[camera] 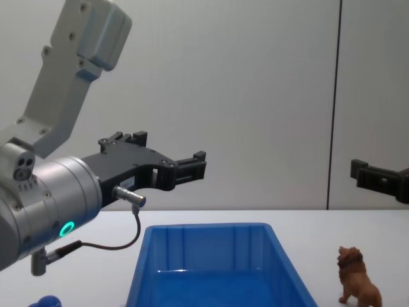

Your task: Pick up the two dolls from the table and place them into the box.

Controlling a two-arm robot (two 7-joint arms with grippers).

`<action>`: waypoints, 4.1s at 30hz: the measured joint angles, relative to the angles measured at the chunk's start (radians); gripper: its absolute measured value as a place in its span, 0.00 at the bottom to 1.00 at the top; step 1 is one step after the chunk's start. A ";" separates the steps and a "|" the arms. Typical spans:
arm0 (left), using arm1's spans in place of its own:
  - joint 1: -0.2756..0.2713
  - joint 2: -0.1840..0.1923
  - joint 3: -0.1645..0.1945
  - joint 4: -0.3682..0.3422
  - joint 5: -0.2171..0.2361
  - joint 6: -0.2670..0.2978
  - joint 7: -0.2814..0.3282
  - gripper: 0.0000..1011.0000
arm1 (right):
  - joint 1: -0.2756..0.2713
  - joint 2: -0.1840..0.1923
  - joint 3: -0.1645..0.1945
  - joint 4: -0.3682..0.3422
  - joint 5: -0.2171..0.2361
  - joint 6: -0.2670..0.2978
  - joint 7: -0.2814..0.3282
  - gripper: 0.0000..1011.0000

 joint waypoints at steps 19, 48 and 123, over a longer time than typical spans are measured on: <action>0.000 0.000 0.000 0.000 0.000 0.000 0.000 0.99 | 0.000 0.000 0.000 0.000 0.000 0.000 0.000 0.99; 0.000 0.000 0.000 0.000 0.000 0.000 0.000 0.99 | 0.024 -0.018 0.003 0.007 -0.025 0.076 -0.044 0.99; 0.000 0.000 0.000 0.000 0.000 0.000 0.000 0.99 | 0.007 -0.062 0.044 0.169 0.046 0.314 -0.144 0.39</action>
